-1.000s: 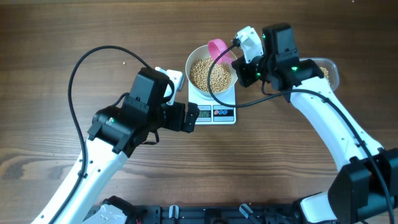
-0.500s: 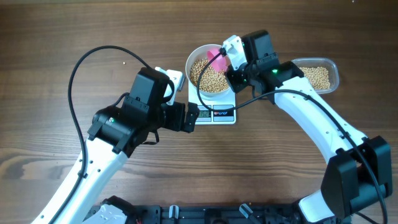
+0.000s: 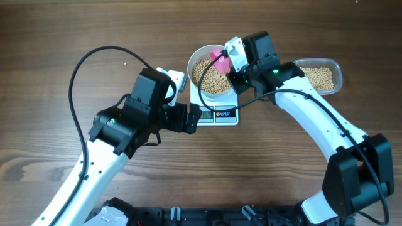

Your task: Scoop item into bowl and weigh 150g on scale

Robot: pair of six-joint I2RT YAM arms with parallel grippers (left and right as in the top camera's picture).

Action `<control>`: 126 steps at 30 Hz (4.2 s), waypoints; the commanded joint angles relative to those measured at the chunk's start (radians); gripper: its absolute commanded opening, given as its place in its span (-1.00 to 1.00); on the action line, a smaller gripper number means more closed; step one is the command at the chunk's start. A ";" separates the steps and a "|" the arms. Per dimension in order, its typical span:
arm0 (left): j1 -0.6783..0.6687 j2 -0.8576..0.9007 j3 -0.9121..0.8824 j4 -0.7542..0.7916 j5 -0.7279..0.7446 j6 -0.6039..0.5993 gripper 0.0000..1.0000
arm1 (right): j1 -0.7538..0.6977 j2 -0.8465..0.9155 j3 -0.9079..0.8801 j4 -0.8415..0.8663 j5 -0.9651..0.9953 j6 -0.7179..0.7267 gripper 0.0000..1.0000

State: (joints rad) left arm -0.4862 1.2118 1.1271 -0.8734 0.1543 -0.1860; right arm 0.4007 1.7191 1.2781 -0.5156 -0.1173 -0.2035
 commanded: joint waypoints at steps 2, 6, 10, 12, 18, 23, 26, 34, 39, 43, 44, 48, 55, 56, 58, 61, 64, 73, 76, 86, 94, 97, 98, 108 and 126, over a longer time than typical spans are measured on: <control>-0.005 0.002 0.005 0.002 0.009 -0.002 1.00 | 0.008 0.023 0.003 -0.009 -0.064 -0.002 -0.91; -0.005 0.002 0.005 0.002 0.009 -0.002 1.00 | 0.008 0.023 0.003 -0.014 -0.069 0.050 -0.91; -0.005 0.002 0.005 0.002 0.009 -0.002 1.00 | 0.008 0.022 0.003 -0.019 -0.143 0.057 -0.92; -0.005 0.002 0.005 0.002 0.009 -0.002 1.00 | 0.008 0.022 0.003 -0.023 -0.203 0.058 -0.91; -0.005 0.002 0.005 0.002 0.009 -0.002 1.00 | 0.004 0.019 0.003 -0.024 -0.217 0.100 -0.91; -0.005 0.002 0.005 0.002 0.009 -0.002 1.00 | -0.028 -0.024 0.012 -0.020 -0.131 0.097 -0.92; -0.005 0.002 0.005 0.002 0.009 -0.002 1.00 | -0.028 -0.043 0.012 -0.027 -0.087 0.049 -0.91; -0.005 0.002 0.005 0.002 0.009 -0.002 1.00 | -0.028 -0.044 0.012 -0.020 -0.093 0.049 -0.91; -0.005 0.002 0.005 0.002 0.009 -0.002 1.00 | -0.028 -0.056 0.012 0.006 -0.093 0.050 -0.92; -0.005 0.002 0.005 0.002 0.009 -0.002 1.00 | -0.028 -0.078 0.012 0.012 -0.093 0.046 -0.91; -0.005 0.002 0.005 0.002 0.009 -0.002 1.00 | -0.028 -0.078 0.012 0.009 -0.093 0.046 -0.91; -0.005 0.002 0.005 0.002 0.009 -0.002 1.00 | -0.028 -0.079 0.012 0.006 -0.085 -0.014 -0.92; -0.005 0.002 0.005 0.002 0.009 -0.002 1.00 | -0.030 -0.126 0.012 0.004 -0.093 0.031 -0.91; -0.005 0.002 0.005 0.002 0.009 -0.002 1.00 | -0.030 -0.131 0.012 0.001 -0.093 0.031 -0.91; -0.005 0.002 0.005 0.002 0.009 -0.002 1.00 | -0.030 -0.143 0.012 -0.017 -0.116 0.032 -0.92; -0.005 0.002 0.005 0.002 0.009 -0.002 1.00 | -0.030 -0.153 0.012 -0.068 -0.166 0.075 -0.91; -0.005 0.002 0.005 0.002 0.009 -0.002 1.00 | -0.030 -0.153 0.012 -0.085 -0.173 0.075 -0.91; -0.005 0.002 0.005 0.002 0.009 -0.002 1.00 | -0.030 -0.158 0.012 -0.081 -0.169 -0.006 -0.91; -0.005 0.002 0.005 0.002 0.009 -0.002 1.00 | -0.030 -0.158 0.012 -0.079 -0.160 -0.040 -0.91; -0.005 0.002 0.005 0.002 0.009 -0.002 1.00 | -0.030 -0.158 0.012 -0.075 -0.108 -0.058 -0.91; -0.005 0.002 0.005 0.002 0.009 -0.002 1.00 | -0.030 -0.158 0.012 -0.069 -0.113 -0.051 -0.91; -0.005 0.002 0.005 0.002 0.009 -0.002 1.00 | -0.030 -0.158 0.012 -0.069 -0.158 -0.032 -0.91; -0.005 0.002 0.005 0.002 0.009 -0.002 1.00 | -0.030 -0.158 0.012 -0.071 -0.157 -0.032 -0.92; -0.005 0.002 0.005 0.002 0.009 -0.002 1.00 | -0.030 -0.158 0.012 -0.065 -0.074 -0.056 -0.91; -0.005 0.002 0.005 0.002 0.009 -0.002 1.00 | -0.030 -0.158 0.012 -0.072 -0.180 0.057 -0.91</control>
State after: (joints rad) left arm -0.4862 1.2118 1.1271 -0.8734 0.1543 -0.1860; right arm 0.3740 1.5909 1.2781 -0.5877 -0.2733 -0.1646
